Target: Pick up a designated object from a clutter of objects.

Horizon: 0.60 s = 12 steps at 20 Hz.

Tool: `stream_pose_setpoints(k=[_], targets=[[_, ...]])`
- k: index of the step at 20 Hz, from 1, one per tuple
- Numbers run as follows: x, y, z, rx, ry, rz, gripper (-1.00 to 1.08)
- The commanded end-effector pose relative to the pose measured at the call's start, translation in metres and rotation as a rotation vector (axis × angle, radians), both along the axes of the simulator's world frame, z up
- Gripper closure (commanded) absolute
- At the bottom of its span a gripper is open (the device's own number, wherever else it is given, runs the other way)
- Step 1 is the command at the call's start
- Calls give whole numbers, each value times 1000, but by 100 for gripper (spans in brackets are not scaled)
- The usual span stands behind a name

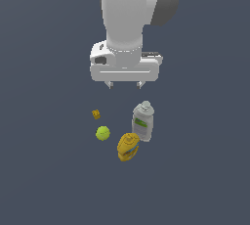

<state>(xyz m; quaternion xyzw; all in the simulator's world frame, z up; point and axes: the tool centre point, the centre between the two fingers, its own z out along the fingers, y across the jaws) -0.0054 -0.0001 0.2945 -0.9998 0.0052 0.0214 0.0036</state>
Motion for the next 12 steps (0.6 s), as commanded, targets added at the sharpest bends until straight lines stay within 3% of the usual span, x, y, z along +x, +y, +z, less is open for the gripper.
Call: stream_pose_setpoints(k=[1, 12], targets=[[0, 0, 0, 0, 0, 0, -92], [-7, 22, -7, -30, 22, 62, -92]])
